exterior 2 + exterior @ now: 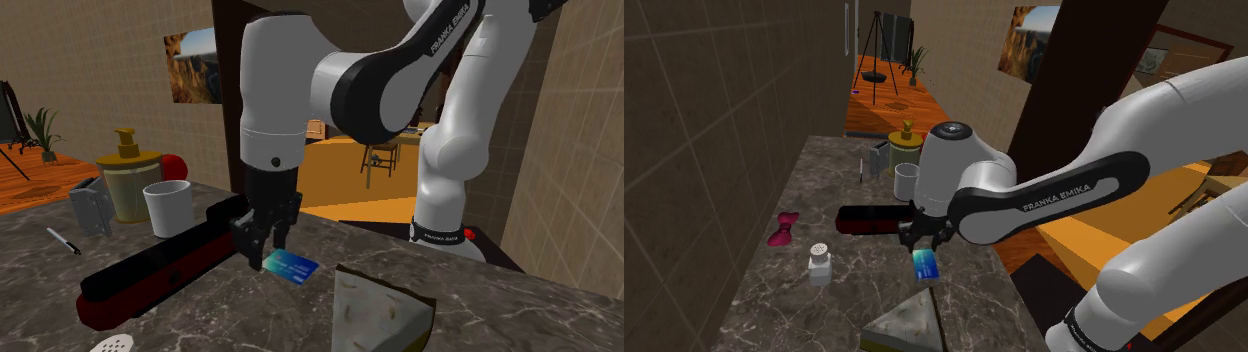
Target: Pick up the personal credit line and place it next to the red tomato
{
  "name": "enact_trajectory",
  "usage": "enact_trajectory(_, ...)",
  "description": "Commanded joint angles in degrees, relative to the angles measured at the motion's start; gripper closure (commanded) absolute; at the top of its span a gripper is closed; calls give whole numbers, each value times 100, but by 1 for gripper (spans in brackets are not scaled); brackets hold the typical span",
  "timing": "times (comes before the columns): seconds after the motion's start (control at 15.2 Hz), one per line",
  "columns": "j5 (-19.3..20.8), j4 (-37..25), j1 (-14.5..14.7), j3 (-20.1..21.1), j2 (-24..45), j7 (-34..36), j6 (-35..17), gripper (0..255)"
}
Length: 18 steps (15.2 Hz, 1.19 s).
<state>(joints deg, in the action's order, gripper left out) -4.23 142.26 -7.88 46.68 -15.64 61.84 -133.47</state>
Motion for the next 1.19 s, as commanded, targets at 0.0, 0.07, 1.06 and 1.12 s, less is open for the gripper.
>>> enact_trajectory(0.0, -83, -78, 44, -76, -115, -92, 176, 255)
enact_trajectory(0.07, -121, -117, 67, -111, -173, -132, 262, 255)
enact_trajectory(1.06, -395, -833, 253, -558, -792, -513, 1520, 255)
enact_trajectory(1.12, -400, -890, 258, -582, -819, -529, 1601, 255)
